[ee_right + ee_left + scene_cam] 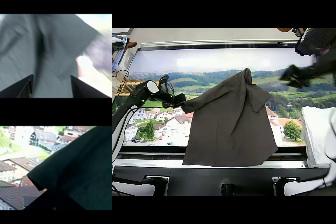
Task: Fold the clothes and pants, and hang the long-sleeved shirts on hangers.
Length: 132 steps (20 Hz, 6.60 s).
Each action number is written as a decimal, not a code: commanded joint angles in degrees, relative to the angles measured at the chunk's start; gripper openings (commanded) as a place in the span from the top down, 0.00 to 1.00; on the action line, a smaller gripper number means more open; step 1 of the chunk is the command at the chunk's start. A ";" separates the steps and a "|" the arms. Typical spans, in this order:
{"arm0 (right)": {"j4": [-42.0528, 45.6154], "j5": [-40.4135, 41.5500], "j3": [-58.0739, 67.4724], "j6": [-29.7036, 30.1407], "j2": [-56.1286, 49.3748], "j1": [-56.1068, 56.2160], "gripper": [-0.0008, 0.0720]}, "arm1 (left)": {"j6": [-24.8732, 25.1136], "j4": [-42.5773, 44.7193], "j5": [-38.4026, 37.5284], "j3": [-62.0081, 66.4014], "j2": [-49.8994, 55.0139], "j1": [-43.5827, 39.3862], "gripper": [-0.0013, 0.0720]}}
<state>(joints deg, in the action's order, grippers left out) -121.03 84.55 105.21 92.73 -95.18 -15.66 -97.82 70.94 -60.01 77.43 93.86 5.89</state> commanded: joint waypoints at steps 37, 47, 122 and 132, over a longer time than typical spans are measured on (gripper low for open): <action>8.90 -24.50 -47.58 -12.90 28.02 0.15 0.94 | 0.02 0.02 -10.75 0.20 -0.11 0.04 0.96; -2.99 -21.79 4.11 -24.63 -15.50 0.28 0.87 | 0.04 0.02 -13.79 0.13 -0.07 -0.48 0.96; -17.55 -10.29 11.78 -2.36 43.65 3.37 0.94 | 2.36 2.64 -3.23 43.91 -29.44 3.74 0.96; -7.19 -15.91 16.92 -11.32 44.83 3.37 0.94 | -5.68 22.18 -0.94 34.99 -45.00 5.86 0.96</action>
<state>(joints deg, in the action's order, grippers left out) -131.94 69.08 122.21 85.54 -48.80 -12.32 -103.94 89.93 -59.79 112.99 48.42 11.55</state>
